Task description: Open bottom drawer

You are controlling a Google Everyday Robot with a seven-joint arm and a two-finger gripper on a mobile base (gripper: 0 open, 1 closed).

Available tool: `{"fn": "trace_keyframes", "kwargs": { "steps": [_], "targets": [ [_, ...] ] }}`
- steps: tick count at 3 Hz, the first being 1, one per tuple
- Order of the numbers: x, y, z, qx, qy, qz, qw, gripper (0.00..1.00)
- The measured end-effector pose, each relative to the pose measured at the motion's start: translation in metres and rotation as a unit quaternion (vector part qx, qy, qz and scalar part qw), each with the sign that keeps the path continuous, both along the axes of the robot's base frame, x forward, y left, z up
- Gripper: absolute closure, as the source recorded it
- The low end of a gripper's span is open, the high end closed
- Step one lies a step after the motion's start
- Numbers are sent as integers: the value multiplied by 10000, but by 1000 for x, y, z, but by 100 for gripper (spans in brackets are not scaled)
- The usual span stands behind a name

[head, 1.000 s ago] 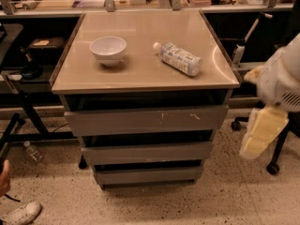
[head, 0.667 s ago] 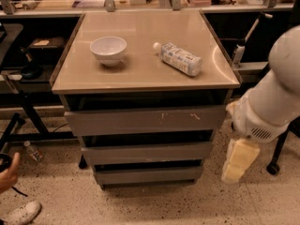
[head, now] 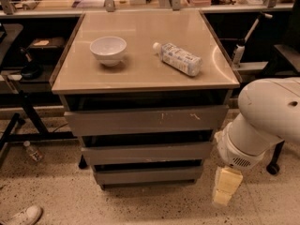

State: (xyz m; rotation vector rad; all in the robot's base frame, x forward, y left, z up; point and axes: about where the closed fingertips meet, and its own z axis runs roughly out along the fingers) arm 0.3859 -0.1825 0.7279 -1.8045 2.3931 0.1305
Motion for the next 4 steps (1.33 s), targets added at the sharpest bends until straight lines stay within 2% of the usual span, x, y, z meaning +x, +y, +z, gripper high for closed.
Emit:
{"fn": "trace_keyframes", "kwargs": {
  "steps": [1, 2, 3, 4],
  "targets": [
    [-3, 14, -52, 327, 323, 78, 9989, 0],
    [5, 40, -130, 605, 520, 83, 9968, 0],
    [23, 66, -195, 897, 474, -65, 9948, 0],
    [23, 66, -195, 898, 476, -65, 9948, 0]
  ]
}}
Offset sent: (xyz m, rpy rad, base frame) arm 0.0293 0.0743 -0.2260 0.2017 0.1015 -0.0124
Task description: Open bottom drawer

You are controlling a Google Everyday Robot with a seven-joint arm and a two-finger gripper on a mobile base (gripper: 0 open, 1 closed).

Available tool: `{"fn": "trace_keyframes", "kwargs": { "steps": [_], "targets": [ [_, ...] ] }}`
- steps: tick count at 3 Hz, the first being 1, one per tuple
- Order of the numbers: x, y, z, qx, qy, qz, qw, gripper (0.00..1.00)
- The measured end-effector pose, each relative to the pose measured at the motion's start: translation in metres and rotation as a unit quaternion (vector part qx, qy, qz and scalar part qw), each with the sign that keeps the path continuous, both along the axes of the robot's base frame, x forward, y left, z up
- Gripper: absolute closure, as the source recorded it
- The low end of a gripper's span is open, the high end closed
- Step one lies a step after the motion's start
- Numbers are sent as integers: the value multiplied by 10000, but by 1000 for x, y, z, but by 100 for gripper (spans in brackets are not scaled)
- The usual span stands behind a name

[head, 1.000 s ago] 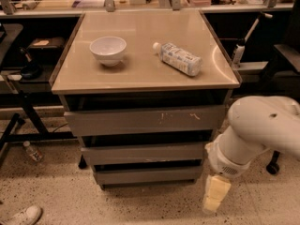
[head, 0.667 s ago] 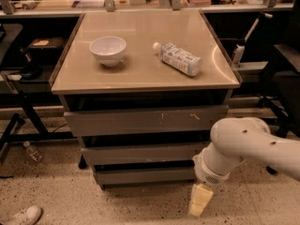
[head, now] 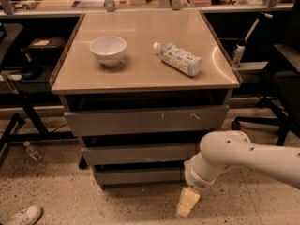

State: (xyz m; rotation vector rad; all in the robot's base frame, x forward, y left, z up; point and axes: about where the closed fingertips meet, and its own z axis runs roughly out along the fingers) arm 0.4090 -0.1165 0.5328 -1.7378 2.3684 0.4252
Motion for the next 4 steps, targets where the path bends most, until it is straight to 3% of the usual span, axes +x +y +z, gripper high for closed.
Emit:
{"fn": "trace_keyframes", "kwargs": {
  "steps": [1, 2, 4],
  "targets": [
    [0, 0, -10, 125, 61, -46, 9999, 0],
    [11, -9, -54, 511, -16, -323, 9982, 0],
    [33, -15, -179, 1001, 173, -823, 9914, 0]
  ]
}}
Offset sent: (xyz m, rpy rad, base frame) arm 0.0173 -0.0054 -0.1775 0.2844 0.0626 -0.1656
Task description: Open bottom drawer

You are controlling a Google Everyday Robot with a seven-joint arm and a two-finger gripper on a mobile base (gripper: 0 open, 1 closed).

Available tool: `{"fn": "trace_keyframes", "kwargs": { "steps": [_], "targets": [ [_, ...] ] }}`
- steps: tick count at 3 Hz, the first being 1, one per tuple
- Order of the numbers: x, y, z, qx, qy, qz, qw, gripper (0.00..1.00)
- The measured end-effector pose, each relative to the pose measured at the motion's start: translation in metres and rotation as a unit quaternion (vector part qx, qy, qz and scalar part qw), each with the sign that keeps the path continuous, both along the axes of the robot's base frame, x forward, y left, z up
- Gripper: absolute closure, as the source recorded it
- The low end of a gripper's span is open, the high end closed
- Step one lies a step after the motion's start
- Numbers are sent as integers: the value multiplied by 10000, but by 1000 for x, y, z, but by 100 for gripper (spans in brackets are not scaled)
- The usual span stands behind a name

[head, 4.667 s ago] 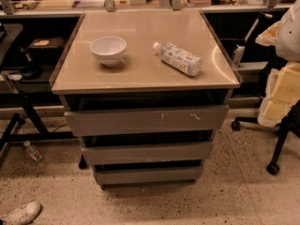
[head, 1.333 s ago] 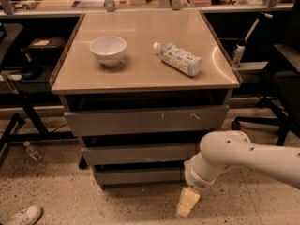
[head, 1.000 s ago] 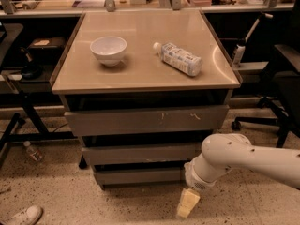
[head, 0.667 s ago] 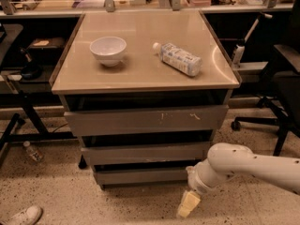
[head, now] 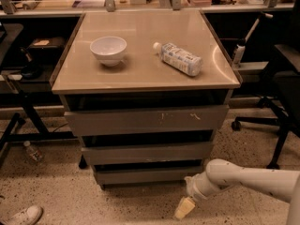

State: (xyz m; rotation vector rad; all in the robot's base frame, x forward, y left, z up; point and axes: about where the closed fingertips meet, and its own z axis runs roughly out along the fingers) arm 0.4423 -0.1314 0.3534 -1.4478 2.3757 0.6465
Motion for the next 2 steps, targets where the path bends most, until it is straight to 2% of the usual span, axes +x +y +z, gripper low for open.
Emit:
{"fn": "trace_keyframes", "kwargs": {
  "steps": [1, 2],
  "targets": [
    [3, 4, -43, 126, 176, -54, 9998, 0],
    [2, 5, -50, 159, 220, -74, 9996, 0]
  ]
}}
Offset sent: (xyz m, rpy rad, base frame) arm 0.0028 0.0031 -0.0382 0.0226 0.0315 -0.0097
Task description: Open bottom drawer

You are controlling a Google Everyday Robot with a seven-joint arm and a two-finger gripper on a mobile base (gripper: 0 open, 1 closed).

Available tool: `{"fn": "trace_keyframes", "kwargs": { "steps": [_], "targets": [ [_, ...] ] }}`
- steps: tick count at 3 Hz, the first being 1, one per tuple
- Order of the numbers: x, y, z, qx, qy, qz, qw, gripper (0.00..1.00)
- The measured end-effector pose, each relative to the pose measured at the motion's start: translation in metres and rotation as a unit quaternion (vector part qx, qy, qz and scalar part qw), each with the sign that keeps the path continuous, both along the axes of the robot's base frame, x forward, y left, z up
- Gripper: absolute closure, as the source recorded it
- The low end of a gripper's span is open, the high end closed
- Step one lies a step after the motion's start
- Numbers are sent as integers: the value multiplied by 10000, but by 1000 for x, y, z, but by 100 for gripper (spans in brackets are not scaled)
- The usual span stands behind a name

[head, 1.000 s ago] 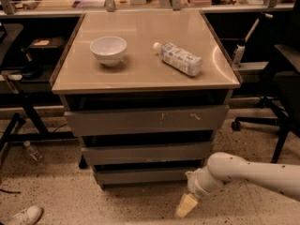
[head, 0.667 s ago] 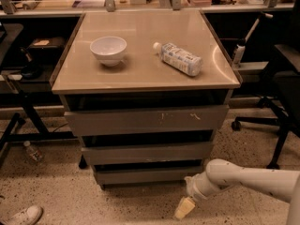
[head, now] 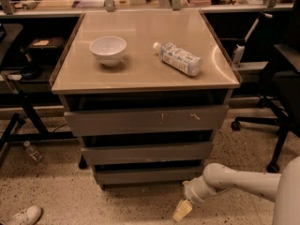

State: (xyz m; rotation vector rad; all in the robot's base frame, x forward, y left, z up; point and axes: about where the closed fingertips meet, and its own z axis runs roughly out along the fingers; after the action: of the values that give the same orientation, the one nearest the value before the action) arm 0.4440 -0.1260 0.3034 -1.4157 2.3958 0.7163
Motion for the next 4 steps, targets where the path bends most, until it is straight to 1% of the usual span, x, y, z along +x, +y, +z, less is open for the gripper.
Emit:
{"fn": "trace_keyframes", "kwargs": {
  "steps": [1, 2, 3, 4],
  "targets": [
    [6, 9, -17, 154, 26, 44, 9999, 0],
    [36, 20, -37, 237, -249, 32, 9994, 0],
    [63, 25, -50, 250, -487, 40, 9985, 0],
    [88, 26, -53, 222, -711, 52, 9972, 0]
  ]
}}
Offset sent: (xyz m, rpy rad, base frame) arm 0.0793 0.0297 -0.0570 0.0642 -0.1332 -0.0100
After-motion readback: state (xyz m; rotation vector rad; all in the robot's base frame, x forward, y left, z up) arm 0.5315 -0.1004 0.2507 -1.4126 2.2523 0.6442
